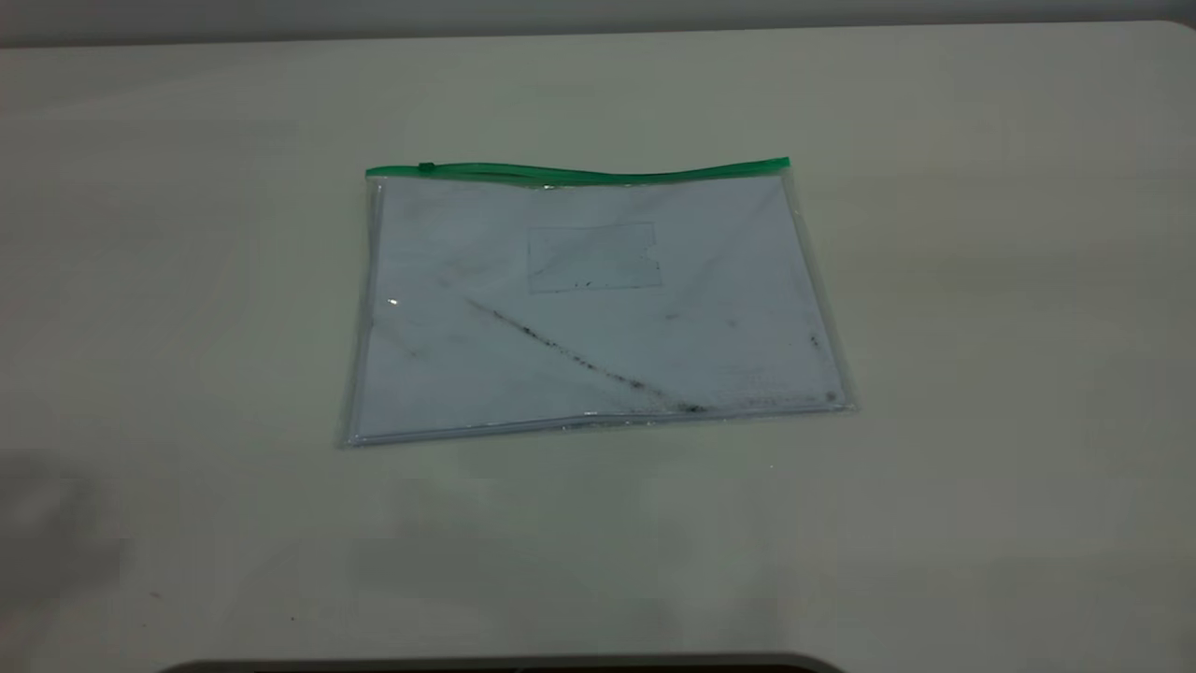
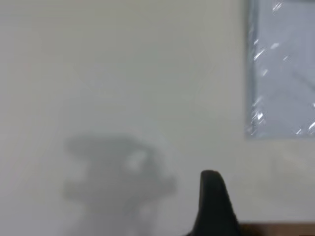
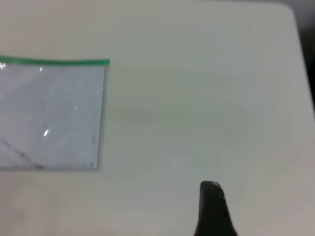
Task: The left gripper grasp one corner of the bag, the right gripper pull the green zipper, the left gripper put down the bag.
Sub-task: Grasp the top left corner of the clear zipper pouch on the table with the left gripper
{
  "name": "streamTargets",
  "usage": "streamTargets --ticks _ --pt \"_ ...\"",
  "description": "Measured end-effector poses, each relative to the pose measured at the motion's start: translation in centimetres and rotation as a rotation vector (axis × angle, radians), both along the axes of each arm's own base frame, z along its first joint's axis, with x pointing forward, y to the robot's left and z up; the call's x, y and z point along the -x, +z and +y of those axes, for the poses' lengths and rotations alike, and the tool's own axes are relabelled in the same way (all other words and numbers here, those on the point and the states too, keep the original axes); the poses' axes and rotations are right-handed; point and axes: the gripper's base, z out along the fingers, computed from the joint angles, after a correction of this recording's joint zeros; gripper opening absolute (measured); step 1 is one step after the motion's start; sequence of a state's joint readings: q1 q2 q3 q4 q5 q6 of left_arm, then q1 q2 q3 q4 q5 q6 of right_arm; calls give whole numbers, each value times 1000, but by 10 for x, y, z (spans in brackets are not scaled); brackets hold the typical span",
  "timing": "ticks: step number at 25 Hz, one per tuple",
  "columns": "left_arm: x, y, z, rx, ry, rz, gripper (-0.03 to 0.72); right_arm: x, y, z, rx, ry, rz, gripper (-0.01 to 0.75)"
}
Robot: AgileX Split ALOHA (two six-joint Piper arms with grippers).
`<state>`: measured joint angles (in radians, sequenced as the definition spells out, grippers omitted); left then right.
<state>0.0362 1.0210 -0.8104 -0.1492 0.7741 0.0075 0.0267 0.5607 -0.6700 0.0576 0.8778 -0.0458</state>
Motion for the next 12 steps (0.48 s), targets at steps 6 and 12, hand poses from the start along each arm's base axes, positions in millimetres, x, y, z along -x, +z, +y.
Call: streamTargets --ticks 6,12 --pt "-60 -43 -9 93 -84 -1 551 -34 -14 4 -45 9 120 537" --pt "-109 -92 -16 172 -153 19 551 -68 -27 8 -51 36 141 537"
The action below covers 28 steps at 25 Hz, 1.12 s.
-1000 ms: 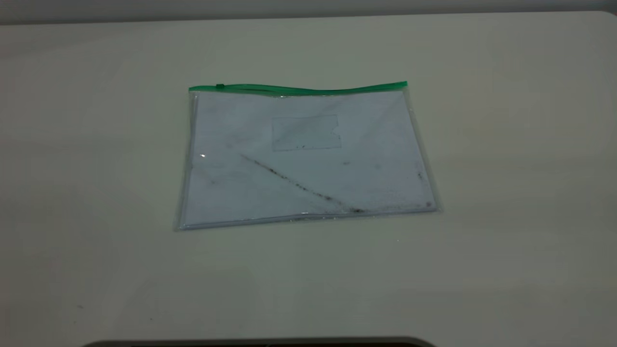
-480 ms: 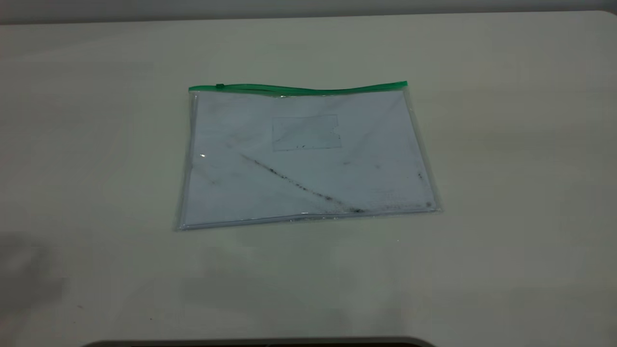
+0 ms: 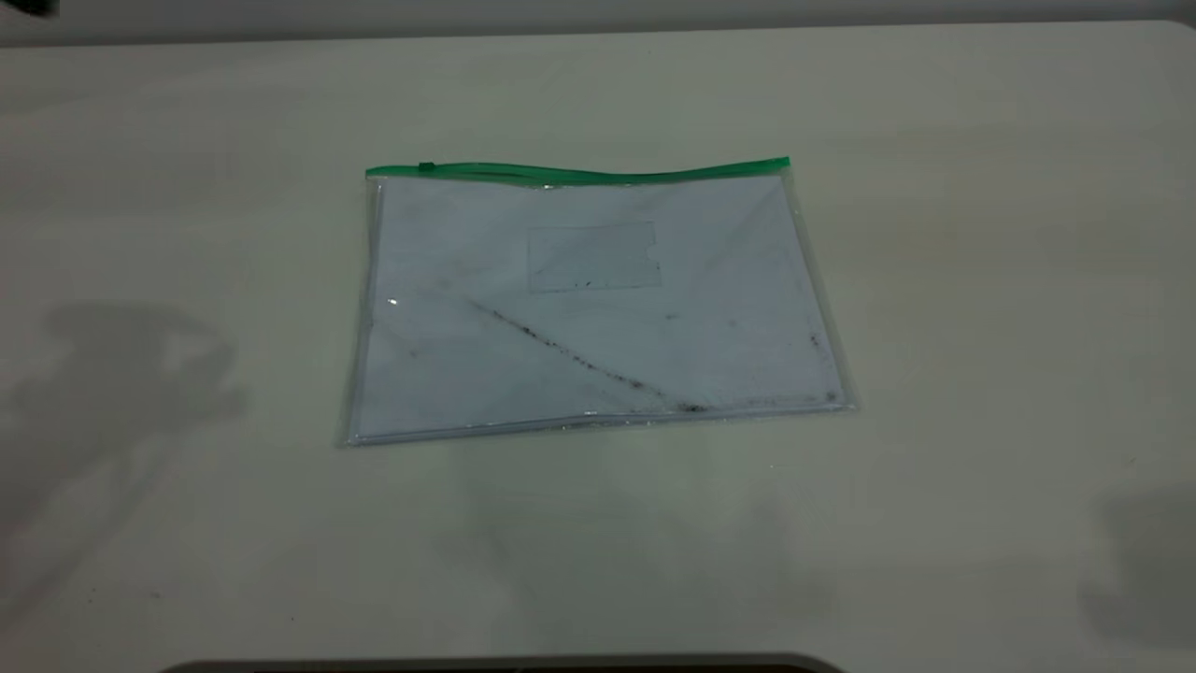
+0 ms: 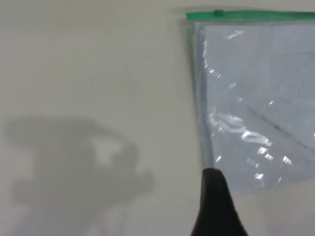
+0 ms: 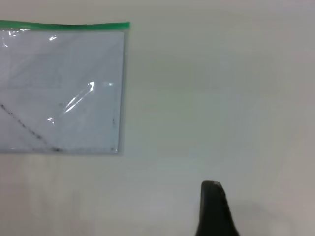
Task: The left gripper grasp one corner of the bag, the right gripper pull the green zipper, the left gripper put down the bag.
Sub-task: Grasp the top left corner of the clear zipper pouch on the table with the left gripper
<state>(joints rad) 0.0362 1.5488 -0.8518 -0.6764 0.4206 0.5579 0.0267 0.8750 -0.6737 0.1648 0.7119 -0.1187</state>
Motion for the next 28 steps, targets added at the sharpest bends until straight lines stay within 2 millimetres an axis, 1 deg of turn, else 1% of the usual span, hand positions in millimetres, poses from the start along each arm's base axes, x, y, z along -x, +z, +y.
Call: streamTargets --ticks 4,8,13,17,20,23,26,28 --pt "-33 -33 -6 75 -29 7 551 -22 -13 2 10 31 23 537" --pt "-63 -65 -8 108 -57 -19 551 -40 -27 3 24 54 62 537" --pt "-94 -103 -13 167 -117 -44 551 -63 -34 3 41 75 78 537" --pt "-111 -136 -15 194 -121 -42 551 -76 -39 4 40 80 91 537" --pt "-117 -159 -15 198 -127 -21 551 -83 -43 4 41 80 102 537" --pt "-121 -176 -18 242 -147 -3 551 -87 -46 4 41 73 93 537" --pt "-125 -188 -22 287 -148 3 551 -88 -46 4 40 72 91 537" --pt "-127 -194 -22 286 -137 4 551 -88 -46 4 47 80 90 537"
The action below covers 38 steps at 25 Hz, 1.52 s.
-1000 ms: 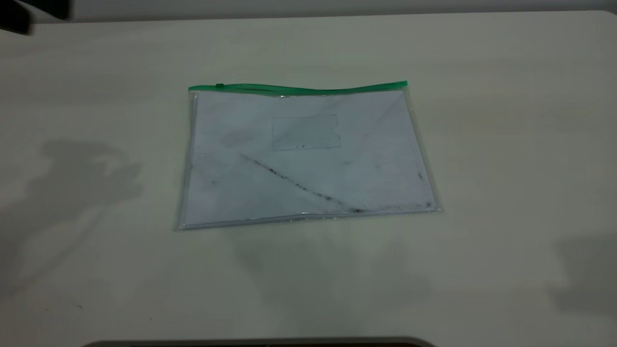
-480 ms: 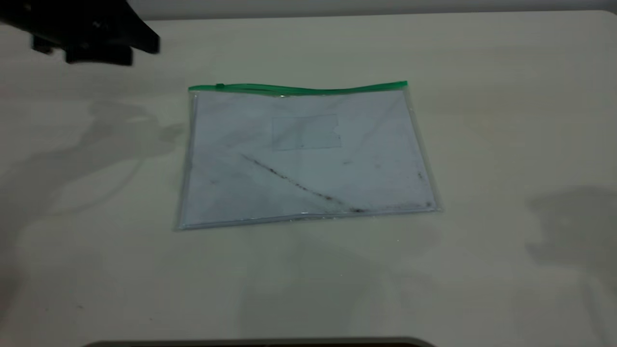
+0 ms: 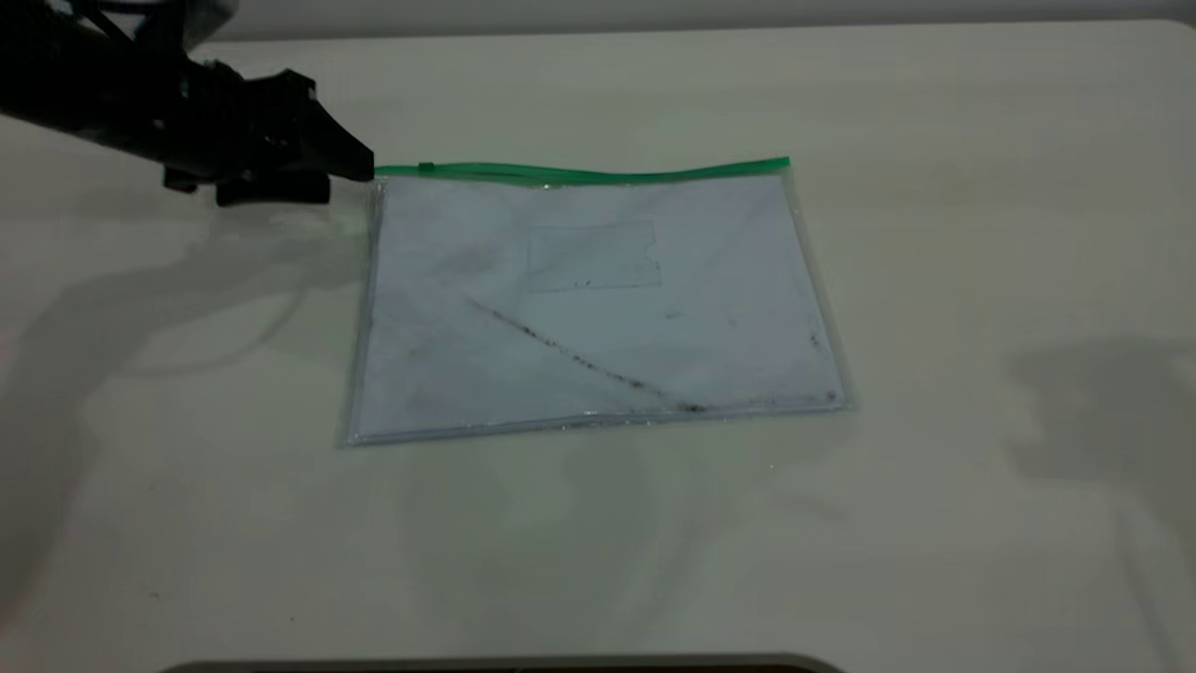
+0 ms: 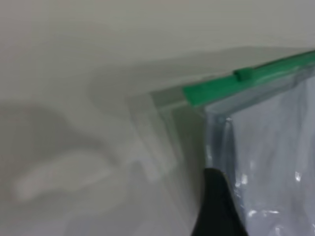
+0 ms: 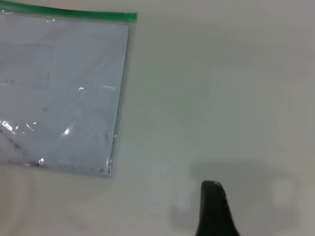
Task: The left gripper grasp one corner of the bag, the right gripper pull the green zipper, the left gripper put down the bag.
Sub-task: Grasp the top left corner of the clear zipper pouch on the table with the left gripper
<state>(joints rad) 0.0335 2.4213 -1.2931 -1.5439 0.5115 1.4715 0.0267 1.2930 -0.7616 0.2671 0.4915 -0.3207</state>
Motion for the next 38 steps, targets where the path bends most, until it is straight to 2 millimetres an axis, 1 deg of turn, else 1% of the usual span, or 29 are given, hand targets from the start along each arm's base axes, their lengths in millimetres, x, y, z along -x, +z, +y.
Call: streamTargets --ticks 6,12,15,23,25,26,27,30,31,32,33,36,38 --pt "-3 -13 -6 -17 -7 -5 551 0 0 0 7 9 -3 537" --pt "-10 -27 -21 -19 -51 -36 551 0 0 0 -3 5 -3 537" --pt "-10 -35 -25 -17 -58 -28 551 0 0 0 -3 5 -3 537" --pt "-11 -44 -34 55 -62 -34 543 -1 1 0 -1 3 -15 537" --pt "-10 -46 -39 62 -88 -63 504 -2 1 0 0 1 -24 537" --pt "-10 -48 -41 62 -102 -78 474 -2 2 0 0 0 -28 537" --pt "-9 -49 -43 62 -113 -90 426 -2 2 0 1 -1 -31 537" --pt "-8 -52 -44 42 -163 -134 220 -3 2 0 5 3 -37 537" --pt "-7 -51 -44 37 -188 -155 136 -3 2 0 8 5 -39 537" --pt "-7 -51 -45 36 -220 -181 80 -3 2 0 12 11 -40 537" --pt "-7 -48 -47 35 -253 -212 59 -3 2 0 18 20 -42 537" --pt "-11 -35 -50 9 -381 -305 53 -7 2 5 49 77 -48 537" --pt "-17 -18 -52 -12 -496 -374 53 -14 -1 12 78 136 -53 537"
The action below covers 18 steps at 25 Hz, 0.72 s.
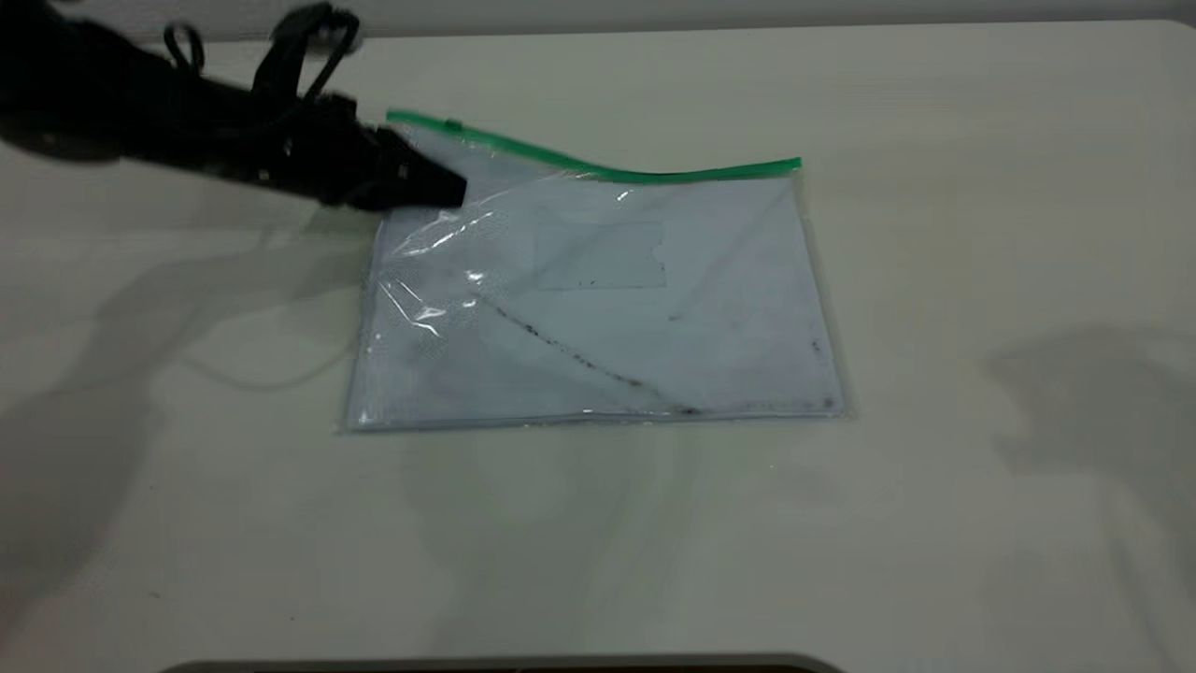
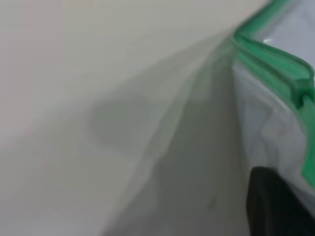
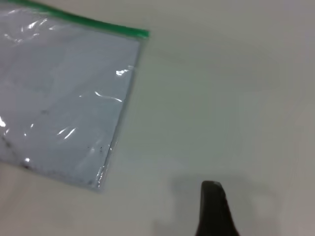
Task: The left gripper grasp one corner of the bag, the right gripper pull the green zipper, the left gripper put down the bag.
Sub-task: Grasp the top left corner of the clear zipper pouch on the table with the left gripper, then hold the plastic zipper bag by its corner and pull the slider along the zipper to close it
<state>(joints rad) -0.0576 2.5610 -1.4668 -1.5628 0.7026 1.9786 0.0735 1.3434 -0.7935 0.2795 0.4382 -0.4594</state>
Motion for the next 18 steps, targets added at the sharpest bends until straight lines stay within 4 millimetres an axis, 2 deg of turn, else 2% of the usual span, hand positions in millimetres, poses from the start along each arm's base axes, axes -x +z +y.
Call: streamTargets --ticks 4,8,13,18 --pt "-11 43 -5 -45 -260 -148 53 -16 -9 21 40 118 -10 537" --pt "-12 71 -6 -62 -513 -217 53 -32 -16 46 27 181 0 537" --pt "-13 88 -14 -98 -716 -256 53 -53 -31 79 41 283 25 537" --pt "-17 96 -42 -195 -804 -330 53 -67 -45 115 36 369 41 537"
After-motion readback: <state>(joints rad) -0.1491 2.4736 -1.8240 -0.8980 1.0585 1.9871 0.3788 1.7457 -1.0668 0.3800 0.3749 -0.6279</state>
